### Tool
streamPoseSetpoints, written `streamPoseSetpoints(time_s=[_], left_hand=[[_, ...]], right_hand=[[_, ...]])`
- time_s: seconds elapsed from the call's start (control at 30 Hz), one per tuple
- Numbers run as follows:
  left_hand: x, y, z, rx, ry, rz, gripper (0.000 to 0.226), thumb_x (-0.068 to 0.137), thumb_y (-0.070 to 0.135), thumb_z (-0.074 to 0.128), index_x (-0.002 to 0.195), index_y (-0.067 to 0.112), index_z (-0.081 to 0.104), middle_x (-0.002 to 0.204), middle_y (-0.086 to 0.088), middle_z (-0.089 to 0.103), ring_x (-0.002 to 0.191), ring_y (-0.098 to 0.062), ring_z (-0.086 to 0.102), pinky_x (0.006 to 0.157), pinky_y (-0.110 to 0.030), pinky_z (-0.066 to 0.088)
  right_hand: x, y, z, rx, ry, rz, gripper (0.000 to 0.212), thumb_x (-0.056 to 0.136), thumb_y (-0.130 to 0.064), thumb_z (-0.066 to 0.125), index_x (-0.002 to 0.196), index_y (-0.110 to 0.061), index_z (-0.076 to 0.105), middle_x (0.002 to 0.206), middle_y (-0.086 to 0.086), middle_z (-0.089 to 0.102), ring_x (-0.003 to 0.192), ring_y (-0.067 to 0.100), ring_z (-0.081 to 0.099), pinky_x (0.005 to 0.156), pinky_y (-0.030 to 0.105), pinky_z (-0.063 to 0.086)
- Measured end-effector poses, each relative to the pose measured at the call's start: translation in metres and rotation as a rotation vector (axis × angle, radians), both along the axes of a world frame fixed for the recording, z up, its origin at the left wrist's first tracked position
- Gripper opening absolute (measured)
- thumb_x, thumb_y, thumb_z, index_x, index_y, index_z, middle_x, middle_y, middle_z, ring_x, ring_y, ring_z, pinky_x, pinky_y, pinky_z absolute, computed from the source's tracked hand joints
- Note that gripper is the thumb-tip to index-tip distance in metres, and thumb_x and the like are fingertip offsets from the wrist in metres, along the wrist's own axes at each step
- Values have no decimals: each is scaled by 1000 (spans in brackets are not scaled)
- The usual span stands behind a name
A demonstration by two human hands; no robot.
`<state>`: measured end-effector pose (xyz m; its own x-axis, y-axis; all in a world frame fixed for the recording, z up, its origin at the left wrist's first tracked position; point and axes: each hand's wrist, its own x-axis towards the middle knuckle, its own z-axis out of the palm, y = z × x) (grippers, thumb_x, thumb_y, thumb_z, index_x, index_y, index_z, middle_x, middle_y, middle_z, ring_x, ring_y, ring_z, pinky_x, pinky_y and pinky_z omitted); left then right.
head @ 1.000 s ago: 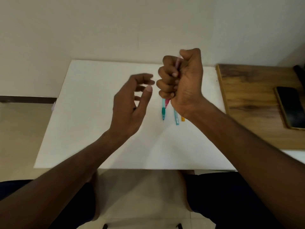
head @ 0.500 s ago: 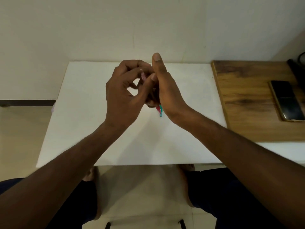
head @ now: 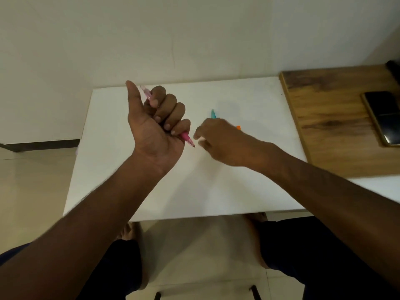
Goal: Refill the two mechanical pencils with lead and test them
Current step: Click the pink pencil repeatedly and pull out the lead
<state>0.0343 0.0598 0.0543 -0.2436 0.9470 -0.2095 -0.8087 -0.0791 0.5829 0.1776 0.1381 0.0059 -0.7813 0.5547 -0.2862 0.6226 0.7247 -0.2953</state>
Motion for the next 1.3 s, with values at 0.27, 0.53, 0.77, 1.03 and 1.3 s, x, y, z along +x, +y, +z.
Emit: streamPoseSetpoints(time_s=[0.27, 0.53, 0.77, 1.03, 1.3], left_hand=[[-5, -4, 5, -38, -15, -37, 51, 104, 47, 27, 60, 25, 15, 55, 7, 6, 50, -14, 3, 46, -24, 6], [7, -7, 20, 105, 115, -119, 51, 102, 49, 22, 58, 24, 16, 53, 7, 8, 48, -13, 4, 48, -22, 5], [15, -9, 29, 217, 390, -193, 50, 98, 45, 25, 53, 22, 20, 47, 6, 13, 44, -11, 7, 45, -17, 15], [20, -12, 32, 209, 425, -198, 45, 91, 42, 22, 51, 21, 19, 47, 5, 11, 44, -12, 5, 46, -17, 13], [11, -9, 33, 166, 329, -163, 42, 88, 48, 27, 56, 23, 16, 50, 6, 7, 47, -13, 0, 49, -20, 5]], right_hand=[[1, -11, -33, -21, -333, 305, 103, 104, -57, 54, 165, -18, -19, 171, 6, -31, 159, 25, -23, 128, 46, -6], [-3, -10, -30, -60, -317, 264, 97, 105, -54, 53, 167, -19, -13, 174, 6, -22, 161, 26, -18, 129, 47, 0], [-5, -11, -28, -45, -312, 262, 94, 106, -53, 53, 168, -17, -8, 175, 7, -18, 162, 28, -12, 129, 48, 4], [-6, -13, -22, -48, -301, 255, 91, 106, -52, 54, 168, -15, -3, 177, 8, -10, 163, 29, 2, 129, 48, 9], [-4, -10, -23, -47, -295, 267, 90, 107, -49, 52, 168, -15, -5, 176, 8, -15, 163, 27, -10, 130, 48, 8]])
